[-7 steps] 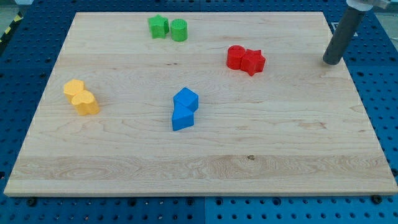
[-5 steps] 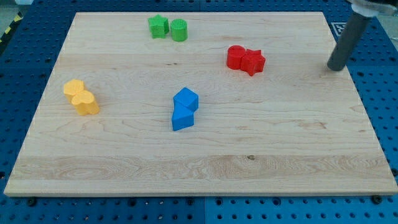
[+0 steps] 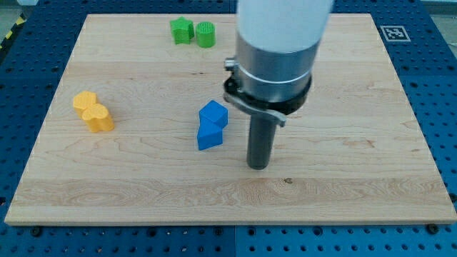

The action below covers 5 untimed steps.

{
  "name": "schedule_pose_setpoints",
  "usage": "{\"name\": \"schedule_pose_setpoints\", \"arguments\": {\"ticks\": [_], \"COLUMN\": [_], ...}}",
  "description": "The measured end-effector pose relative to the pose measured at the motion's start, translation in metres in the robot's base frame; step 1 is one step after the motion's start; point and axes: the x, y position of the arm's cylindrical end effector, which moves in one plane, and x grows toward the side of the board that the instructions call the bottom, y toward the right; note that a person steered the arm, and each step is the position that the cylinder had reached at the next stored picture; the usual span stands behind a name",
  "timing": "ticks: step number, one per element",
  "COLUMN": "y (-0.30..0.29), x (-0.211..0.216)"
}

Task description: Move the blue triangle a bit right

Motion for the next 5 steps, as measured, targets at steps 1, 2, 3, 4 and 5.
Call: {"name": "schedule_pose_setpoints", "arguments": {"ticks": [1,2,3,4,5], "y": [-0.035,-0.103,-0.128,-0.122,-0.097], "x": [0.004,0.004,-0.006,-0.038,-0.048]}}
